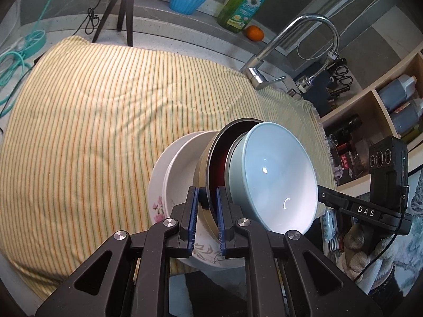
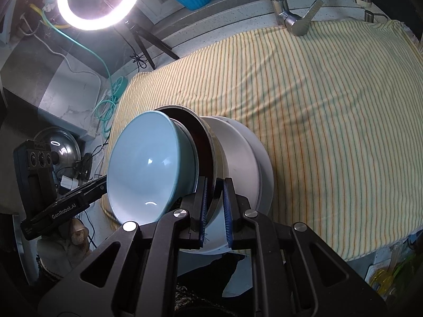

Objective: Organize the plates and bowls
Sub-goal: 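Lift the nested bowl stack and carry it over the plate stack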

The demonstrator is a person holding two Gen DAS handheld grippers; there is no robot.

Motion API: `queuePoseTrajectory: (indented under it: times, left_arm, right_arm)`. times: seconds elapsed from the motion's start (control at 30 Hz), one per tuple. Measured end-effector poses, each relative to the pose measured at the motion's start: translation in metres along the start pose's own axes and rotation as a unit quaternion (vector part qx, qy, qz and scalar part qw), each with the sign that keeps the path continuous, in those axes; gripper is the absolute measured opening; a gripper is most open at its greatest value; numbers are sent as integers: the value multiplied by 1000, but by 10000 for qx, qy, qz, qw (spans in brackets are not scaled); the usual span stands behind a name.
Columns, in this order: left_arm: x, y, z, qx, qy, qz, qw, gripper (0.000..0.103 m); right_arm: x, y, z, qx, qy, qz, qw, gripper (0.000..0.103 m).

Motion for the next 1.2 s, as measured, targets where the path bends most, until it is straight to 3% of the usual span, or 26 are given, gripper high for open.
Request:
queuePoseTrajectory:
  times: [0.33,0.93,1.07,1.2]
  left_arm:
    - [5,-1,4,9,-113,-24,9999,10]
    - [3,-2,2,155,47,-162,9997,14]
    - [0,-4,2,223,146,-327,9991,23]
    - [-9,-6,0,216,314,-406,9985,23]
  right_arm:
    - [7,5,7,89,-99,-14,9999,12]
    - [7,7,5,4,-108,-4,9999,13]
    - [4,9,4,-69,-62,0,10000,21]
    - [-4,13,3,-125,-41,-40,9999,24]
Point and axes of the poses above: each gripper's, at about its wrist camera, not at the fingertips, and x roughly the way its jaws point, y to its right, z to its underside, the point moved 5 cm from there along x, roughly the way its jaws point, and after that the axes turned 4 degrees about -z, right-handed, at the moved point
